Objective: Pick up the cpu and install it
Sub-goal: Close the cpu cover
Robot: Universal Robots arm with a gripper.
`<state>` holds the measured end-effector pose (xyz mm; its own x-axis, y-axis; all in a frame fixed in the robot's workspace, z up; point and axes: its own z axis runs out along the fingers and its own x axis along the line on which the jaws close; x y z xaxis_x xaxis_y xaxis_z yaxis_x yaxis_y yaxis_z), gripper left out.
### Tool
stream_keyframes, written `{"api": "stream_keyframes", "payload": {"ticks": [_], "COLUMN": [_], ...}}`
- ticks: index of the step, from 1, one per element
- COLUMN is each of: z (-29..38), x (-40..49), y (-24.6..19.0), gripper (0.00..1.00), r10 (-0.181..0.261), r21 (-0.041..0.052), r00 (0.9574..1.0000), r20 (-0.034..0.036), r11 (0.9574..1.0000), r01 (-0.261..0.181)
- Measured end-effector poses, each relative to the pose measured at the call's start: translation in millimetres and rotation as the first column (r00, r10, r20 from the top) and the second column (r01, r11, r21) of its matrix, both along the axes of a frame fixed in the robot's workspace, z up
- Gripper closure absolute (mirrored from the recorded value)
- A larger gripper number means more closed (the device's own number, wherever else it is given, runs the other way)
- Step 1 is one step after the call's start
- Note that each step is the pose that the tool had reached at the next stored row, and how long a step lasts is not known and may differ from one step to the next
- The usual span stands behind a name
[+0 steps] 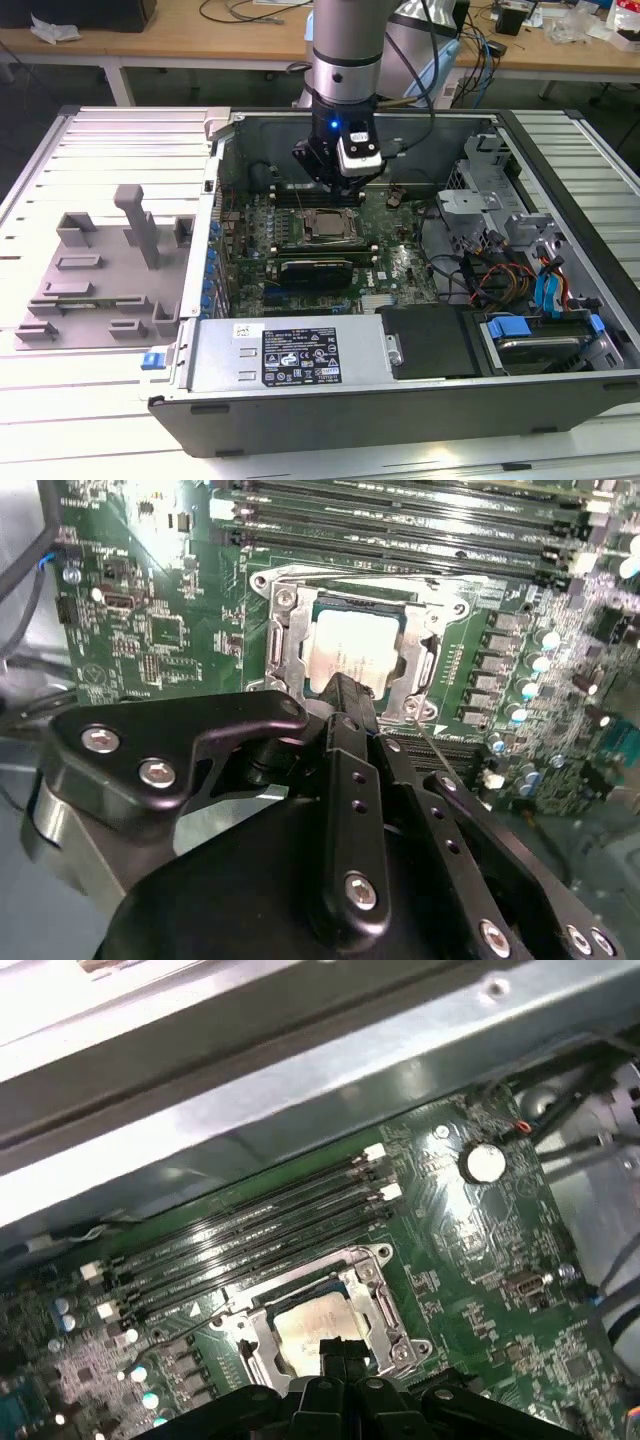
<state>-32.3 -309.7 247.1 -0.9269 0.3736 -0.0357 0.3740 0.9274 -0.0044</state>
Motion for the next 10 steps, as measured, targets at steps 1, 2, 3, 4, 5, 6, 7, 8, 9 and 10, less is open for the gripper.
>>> {"api": "stream_keyframes", "payload": {"ticks": [1,2,3,4,5,6,7,8,9,10], "z": [0.0,0.0,0.0,0.0,0.0,0.1,0.0,0.0,0.0,0.0], "x": [0.0,0.0,0.0,0.0,0.0,0.1,0.0,0.1,0.1,0.1], "y": [0.0,0.0,0.0,0.4,0.6,0.8,1.9,1.9,2.0,2.0], "gripper": [0.89,0.89,0.89,0.89,0.89,0.89,0.89,0.89,0.89,0.89], "r10": [0.022,0.033,0.034,0.041,0.047,0.054,0.054,0.055,0.055,0.055], "r21": [-0.0001,0.0000,0.0000,-0.0039,-0.0061,-0.0076,-0.0093,-0.0099,-0.0099,-0.0101], "r00": [0.9998,0.9994,0.9994,0.9992,0.9989,0.9986,0.9985,0.9985,0.9985,0.9985], "r20": [-0.0001,0.0000,0.0000,-0.0002,-0.0003,-0.0004,-0.0006,-0.0004,-0.0004,-0.0005], "r11": [0.9998,0.9994,0.9994,0.9991,0.9989,0.9985,0.9985,0.9985,0.9985,0.9985], "r01": [-0.022,-0.033,-0.034,-0.041,-0.047,-0.054,-0.054,-0.055,-0.055,-0.055]}}
